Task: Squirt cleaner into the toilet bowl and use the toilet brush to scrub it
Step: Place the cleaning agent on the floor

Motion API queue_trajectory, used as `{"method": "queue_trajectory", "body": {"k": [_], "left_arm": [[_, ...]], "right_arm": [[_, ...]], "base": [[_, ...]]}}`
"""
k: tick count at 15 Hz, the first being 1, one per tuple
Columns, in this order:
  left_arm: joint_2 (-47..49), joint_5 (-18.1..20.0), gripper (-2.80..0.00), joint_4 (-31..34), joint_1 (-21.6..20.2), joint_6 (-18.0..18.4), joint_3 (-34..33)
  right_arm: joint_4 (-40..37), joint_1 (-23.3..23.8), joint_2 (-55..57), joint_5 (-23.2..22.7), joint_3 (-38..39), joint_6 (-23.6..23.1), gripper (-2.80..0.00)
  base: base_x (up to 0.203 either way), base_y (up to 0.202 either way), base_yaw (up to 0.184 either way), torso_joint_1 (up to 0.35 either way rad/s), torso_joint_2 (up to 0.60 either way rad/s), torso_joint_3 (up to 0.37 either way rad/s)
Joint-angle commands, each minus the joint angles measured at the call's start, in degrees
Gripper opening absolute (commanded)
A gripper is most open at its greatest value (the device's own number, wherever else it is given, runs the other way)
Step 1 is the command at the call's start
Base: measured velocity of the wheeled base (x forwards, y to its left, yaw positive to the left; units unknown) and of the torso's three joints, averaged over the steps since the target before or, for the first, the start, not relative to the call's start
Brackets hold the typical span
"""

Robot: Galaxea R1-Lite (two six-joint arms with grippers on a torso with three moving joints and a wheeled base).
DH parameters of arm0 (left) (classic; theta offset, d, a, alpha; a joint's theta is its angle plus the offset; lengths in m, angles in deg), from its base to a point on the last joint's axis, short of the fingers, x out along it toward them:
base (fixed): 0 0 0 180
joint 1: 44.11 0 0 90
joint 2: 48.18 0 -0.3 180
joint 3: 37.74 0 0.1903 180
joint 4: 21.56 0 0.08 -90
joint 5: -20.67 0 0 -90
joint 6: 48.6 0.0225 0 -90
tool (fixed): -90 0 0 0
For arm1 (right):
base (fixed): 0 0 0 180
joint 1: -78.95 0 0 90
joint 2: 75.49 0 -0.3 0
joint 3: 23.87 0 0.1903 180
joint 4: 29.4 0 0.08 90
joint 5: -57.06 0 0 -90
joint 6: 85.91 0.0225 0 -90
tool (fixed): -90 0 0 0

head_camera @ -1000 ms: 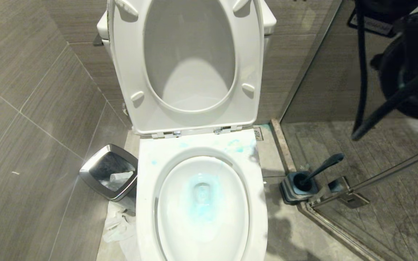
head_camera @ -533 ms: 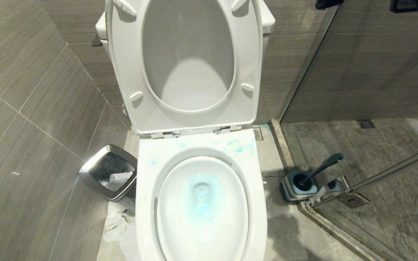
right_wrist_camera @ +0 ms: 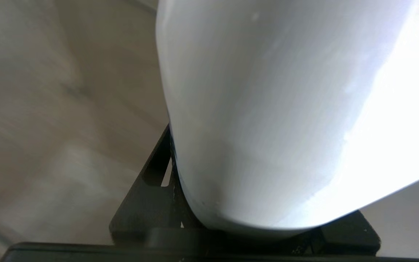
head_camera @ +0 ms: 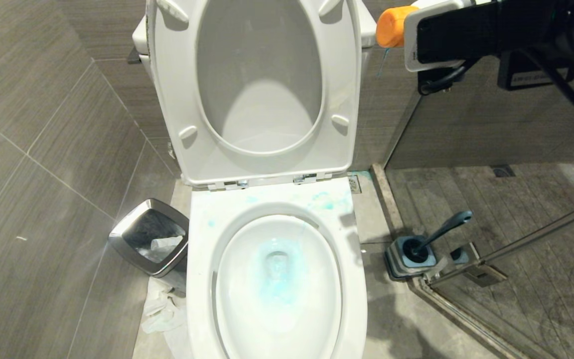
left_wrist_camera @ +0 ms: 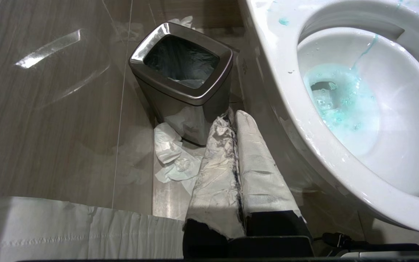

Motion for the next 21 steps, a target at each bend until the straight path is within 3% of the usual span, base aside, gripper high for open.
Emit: {"method": "queue_trajectory", "body": {"k": [1, 4, 6, 8, 10, 11, 14, 18, 21], "left_arm": [[0.0, 0.0, -2.8, 0.0, 0.0, 0.0, 0.0], [0.0, 0.0, -2.8, 0.0, 0.0, 0.0, 0.0], [0.0, 0.0, -2.8, 0.0, 0.0, 0.0, 0.0], [0.0, 0.0, -2.8, 0.0, 0.0, 0.0, 0.0], [0.0, 0.0, -2.8, 0.0, 0.0, 0.0, 0.0], [0.0, 0.0, -2.8, 0.0, 0.0, 0.0, 0.0], [0.0, 0.0, -2.8, 0.0, 0.0, 0.0, 0.0], [0.0, 0.0, -2.8, 0.0, 0.0, 0.0, 0.0], [0.0, 0.0, -2.8, 0.0, 0.0, 0.0, -0.1]], "right_arm": [[-2.5, 2.5, 0.9, -4.0, 0.3, 27.5, -2.8], [-7.3, 5.2, 1.3, -11.3, -0.4, 55.1, -2.8], [-13.3, 9.7, 0.8, -19.4, -2.5, 69.7, -2.8], [-16.9, 14.6, 0.4, -27.1, -4.2, 80.5, -2.8], [-16.7, 16.4, 0.7, -29.5, -4.8, 88.1, -2.8], [-16.2, 17.5, 0.9, -29.5, -4.9, 90.4, -2.8], [-16.1, 21.9, 0.8, -30.6, -4.4, 91.1, -2.8], [-16.0, 24.8, 1.0, -41.5, -5.1, 91.2, -2.8], [-15.9, 24.9, 1.8, -42.2, -4.3, 93.3, -2.8]], "base": [[0.0, 0.0, 0.0, 0.0, 0.0, 0.0], [0.0, 0.0, 0.0, 0.0, 0.0, 0.0], [0.0, 0.0, 0.0, 0.0, 0.0, 0.0], [0.0, 0.0, 0.0, 0.0, 0.0, 0.0], [0.0, 0.0, 0.0, 0.0, 0.0, 0.0], [0.0, 0.0, 0.0, 0.0, 0.0, 0.0], [0.0, 0.0, 0.0, 0.0, 0.0, 0.0], [0.0, 0.0, 0.0, 0.0, 0.0, 0.0], [0.0, 0.0, 0.0, 0.0, 0.0, 0.0]]}}
